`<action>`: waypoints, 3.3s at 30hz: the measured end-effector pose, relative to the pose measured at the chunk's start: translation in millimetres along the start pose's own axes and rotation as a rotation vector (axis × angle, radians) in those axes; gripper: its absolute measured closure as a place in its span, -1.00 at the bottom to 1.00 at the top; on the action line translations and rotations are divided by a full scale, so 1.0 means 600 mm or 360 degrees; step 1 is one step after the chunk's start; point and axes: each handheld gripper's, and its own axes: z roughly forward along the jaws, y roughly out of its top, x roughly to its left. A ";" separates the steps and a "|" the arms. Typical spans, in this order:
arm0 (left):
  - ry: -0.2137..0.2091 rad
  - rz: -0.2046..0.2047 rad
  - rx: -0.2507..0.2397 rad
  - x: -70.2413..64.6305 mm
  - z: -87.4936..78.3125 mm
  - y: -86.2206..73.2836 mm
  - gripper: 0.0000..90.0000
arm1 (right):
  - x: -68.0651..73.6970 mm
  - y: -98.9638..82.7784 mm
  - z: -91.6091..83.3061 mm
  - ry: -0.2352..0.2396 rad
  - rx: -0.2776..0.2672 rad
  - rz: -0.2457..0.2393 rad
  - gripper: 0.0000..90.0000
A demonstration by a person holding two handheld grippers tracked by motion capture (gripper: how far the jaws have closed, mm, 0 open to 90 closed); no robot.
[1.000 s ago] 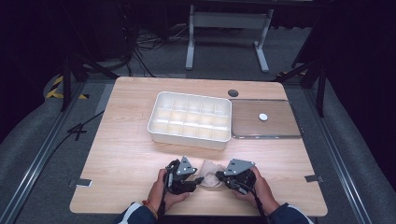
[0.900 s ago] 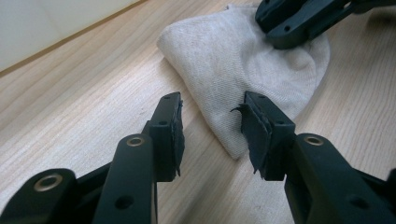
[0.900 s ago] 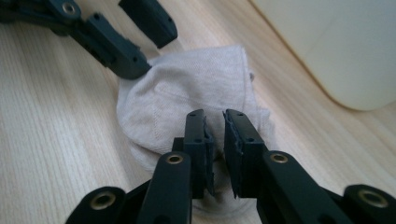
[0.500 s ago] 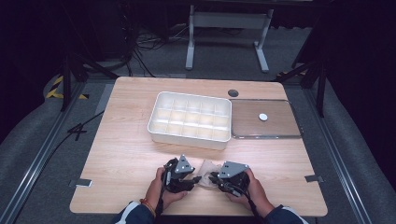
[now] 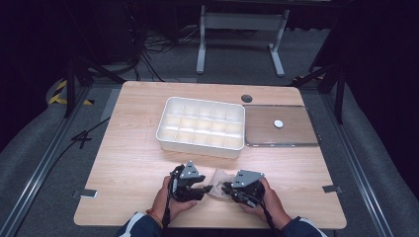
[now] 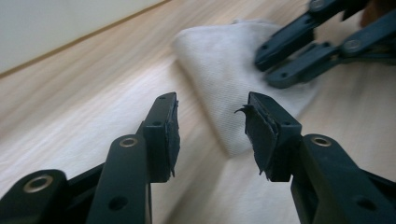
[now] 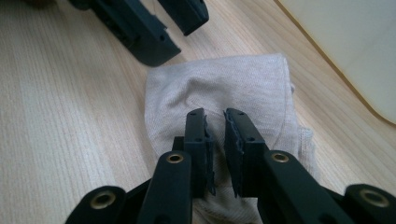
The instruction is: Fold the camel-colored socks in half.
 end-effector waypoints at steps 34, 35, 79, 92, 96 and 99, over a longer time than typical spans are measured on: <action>-0.0060 0.0027 -0.0144 -0.019 0.013 0.010 0.84 | -0.008 0.005 0.001 0.0028 0.0056 0.0043 0.77; -0.0067 0.0018 -0.0156 -0.020 0.014 0.011 0.84 | -0.009 0.005 0.001 0.0032 0.0053 0.0040 0.77; -0.0092 0.0081 -0.0186 -0.021 0.008 0.024 0.88 | -0.037 -0.007 -0.036 -0.0077 -0.0061 0.0135 0.49; -0.0110 0.0181 -0.0127 -0.048 0.038 0.031 0.88 | -0.025 -0.013 -0.017 -0.0080 0.0058 0.0112 0.66; -0.0108 0.0215 -0.0108 -0.051 0.048 0.031 0.87 | -0.025 -0.014 -0.016 -0.0072 0.0045 0.0110 0.65; -0.0107 0.0209 -0.0106 -0.051 0.050 0.032 0.87 | -0.031 -0.019 -0.018 -0.0061 0.0020 0.0140 0.47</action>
